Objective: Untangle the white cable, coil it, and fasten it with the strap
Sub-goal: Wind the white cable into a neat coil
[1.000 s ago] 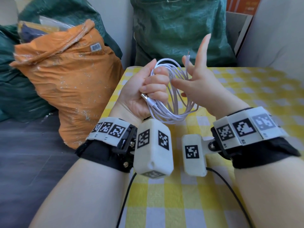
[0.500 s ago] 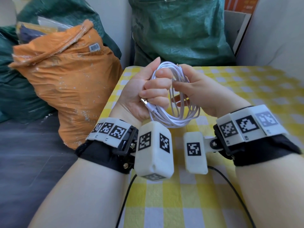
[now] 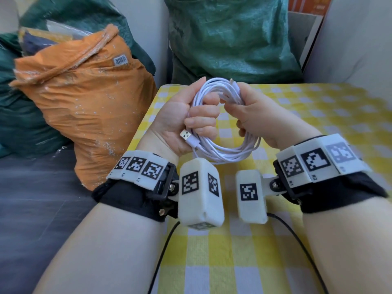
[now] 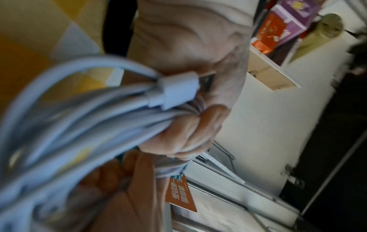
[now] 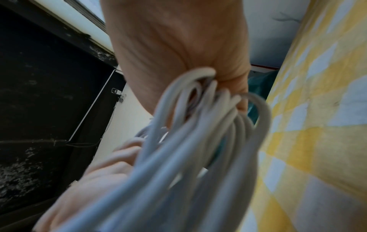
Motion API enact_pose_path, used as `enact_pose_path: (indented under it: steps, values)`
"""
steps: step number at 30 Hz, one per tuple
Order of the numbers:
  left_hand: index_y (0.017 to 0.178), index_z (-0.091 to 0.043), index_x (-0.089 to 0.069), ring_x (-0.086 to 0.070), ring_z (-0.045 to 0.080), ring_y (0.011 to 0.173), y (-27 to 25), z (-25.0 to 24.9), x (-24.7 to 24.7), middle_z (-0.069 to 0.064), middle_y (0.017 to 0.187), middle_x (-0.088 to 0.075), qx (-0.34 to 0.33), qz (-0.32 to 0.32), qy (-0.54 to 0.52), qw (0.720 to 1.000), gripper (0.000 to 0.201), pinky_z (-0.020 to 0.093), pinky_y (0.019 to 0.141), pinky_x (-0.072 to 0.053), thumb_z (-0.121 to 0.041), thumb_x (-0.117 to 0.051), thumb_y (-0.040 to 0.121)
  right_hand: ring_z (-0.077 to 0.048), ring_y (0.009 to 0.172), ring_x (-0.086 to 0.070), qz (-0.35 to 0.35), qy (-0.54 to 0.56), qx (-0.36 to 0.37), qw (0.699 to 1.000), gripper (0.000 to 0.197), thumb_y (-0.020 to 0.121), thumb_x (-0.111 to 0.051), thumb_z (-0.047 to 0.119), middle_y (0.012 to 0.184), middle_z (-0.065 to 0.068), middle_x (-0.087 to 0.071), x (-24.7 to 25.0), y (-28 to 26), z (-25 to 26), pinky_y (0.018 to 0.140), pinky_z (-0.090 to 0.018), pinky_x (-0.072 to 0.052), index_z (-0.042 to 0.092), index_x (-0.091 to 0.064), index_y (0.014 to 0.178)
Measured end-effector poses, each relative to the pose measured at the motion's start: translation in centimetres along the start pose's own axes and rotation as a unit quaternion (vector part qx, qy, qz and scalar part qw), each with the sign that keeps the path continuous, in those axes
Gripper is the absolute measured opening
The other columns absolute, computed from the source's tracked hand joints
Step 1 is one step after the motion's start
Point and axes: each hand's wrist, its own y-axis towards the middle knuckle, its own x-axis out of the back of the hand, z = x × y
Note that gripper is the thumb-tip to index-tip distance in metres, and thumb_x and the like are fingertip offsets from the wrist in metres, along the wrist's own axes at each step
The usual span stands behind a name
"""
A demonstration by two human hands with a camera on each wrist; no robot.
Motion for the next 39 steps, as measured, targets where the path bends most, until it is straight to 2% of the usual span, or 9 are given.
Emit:
enact_pose_path:
  steps: [7, 14, 18, 25, 27, 31, 35, 37, 39]
  values:
    - [0.098, -0.008, -0.060, -0.050, 0.011, 0.049, 0.0, 0.1, 0.3, 0.001, 0.061, -0.049, 0.005, -0.094, 0.141, 0.986, 0.042, 0.020, 0.049, -0.046, -0.045, -0.041, 0.095, -0.011, 0.054, -0.037, 0.002, -0.171, 0.024, 0.985, 0.015, 0.095, -0.043, 0.010, 0.064, 0.005, -0.042, 0.6, 0.0, 0.1, 0.049, -0.026, -0.028, 0.019, -0.055, 0.096]
    - [0.082, -0.011, -0.064, -0.055, 0.016, 0.057, -0.5, -0.2, 0.2, 0.005, 0.067, -0.060, 0.023, -0.122, 0.292, 0.948, 0.046, 0.028, 0.064, -0.049, -0.050, -0.043, 0.094, -0.017, 0.077, -0.051, 0.075, -0.244, 0.034, 0.966, 0.021, 0.098, -0.044, 0.021, 0.087, 0.004, -0.057, -0.1, -1.0, 2.1, 0.058, -0.026, -0.035, 0.027, -0.058, 0.112]
    - [0.082, -0.011, -0.063, -0.051, 0.015, 0.048, -1.0, -0.6, 0.4, 0.006, 0.061, -0.058, 0.019, -0.128, 0.316, 0.940, 0.031, 0.028, 0.059, -0.047, -0.036, -0.048, 0.094, -0.017, 0.075, -0.052, 0.091, -0.267, 0.027, 0.959, 0.022, 0.100, -0.041, 0.024, 0.087, 0.005, -0.055, -0.6, -1.4, 2.7, 0.056, -0.020, -0.037, 0.029, -0.053, 0.117]
    - [0.085, -0.014, -0.058, -0.036, 0.008, 0.037, -1.4, -0.9, 0.6, -0.001, 0.050, -0.044, 0.000, -0.116, 0.361, 0.925, 0.026, 0.017, 0.039, -0.031, -0.039, -0.053, 0.091, -0.024, 0.100, -0.060, 0.091, -0.269, 0.023, 0.959, 0.037, 0.099, -0.043, 0.025, 0.122, -0.001, -0.061, -1.1, -0.9, 2.5, 0.083, -0.034, -0.048, 0.031, -0.046, 0.135]
    - [0.083, -0.014, -0.055, -0.033, 0.006, 0.037, -1.6, -1.1, 0.7, -0.005, 0.047, -0.039, 0.005, -0.103, 0.343, 0.934, 0.022, 0.017, 0.038, -0.030, -0.031, -0.049, 0.095, -0.021, 0.098, -0.061, 0.078, -0.232, 0.026, 0.969, 0.050, 0.096, -0.049, 0.024, 0.130, 0.001, -0.057, -1.0, -0.8, 2.3, 0.077, -0.028, -0.048, 0.033, -0.036, 0.143]
    - [0.075, -0.014, -0.054, -0.031, 0.004, 0.035, -2.5, -1.7, 1.3, -0.007, 0.044, -0.035, -0.015, -0.116, 0.313, 0.943, 0.025, 0.016, 0.038, -0.028, -0.025, -0.046, 0.096, -0.012, 0.068, -0.055, 0.061, -0.186, 0.050, 0.979, 0.056, 0.090, -0.058, 0.029, 0.100, 0.007, -0.061, -1.1, -0.3, 2.2, 0.048, -0.012, -0.038, 0.030, -0.039, 0.142]
    - [0.079, -0.013, -0.059, -0.035, 0.005, 0.037, -4.2, -2.5, 2.1, -0.005, 0.049, -0.042, -0.025, -0.161, 0.328, 0.930, 0.023, 0.017, 0.039, -0.032, -0.024, -0.048, 0.096, -0.006, 0.070, -0.051, 0.076, -0.152, 0.060, 0.984, 0.052, 0.090, -0.060, 0.031, 0.094, 0.008, -0.056, -2.0, -0.3, 2.8, 0.060, -0.014, -0.038, 0.028, -0.045, 0.139]
    - [0.083, -0.011, -0.060, -0.041, 0.005, 0.038, -5.3, -2.8, 2.7, -0.003, 0.054, -0.051, -0.019, -0.184, 0.327, 0.927, 0.022, 0.018, 0.040, -0.036, -0.023, -0.048, 0.096, -0.002, 0.068, -0.053, 0.086, -0.140, 0.069, 0.984, 0.042, 0.091, -0.058, 0.031, 0.086, 0.009, -0.059, -2.5, -0.6, 3.2, 0.054, -0.008, -0.038, 0.029, -0.052, 0.132]
    - [0.087, -0.009, -0.060, -0.041, 0.005, 0.038, -6.4, -2.9, 3.2, -0.003, 0.054, -0.052, -0.015, -0.210, 0.312, 0.926, 0.021, 0.019, 0.042, -0.039, -0.022, -0.047, 0.097, -0.002, 0.075, -0.057, 0.114, -0.115, 0.069, 0.984, 0.026, 0.095, -0.051, 0.035, 0.086, 0.012, -0.063, -2.6, -0.9, 3.1, 0.064, -0.012, -0.043, 0.033, -0.060, 0.119]
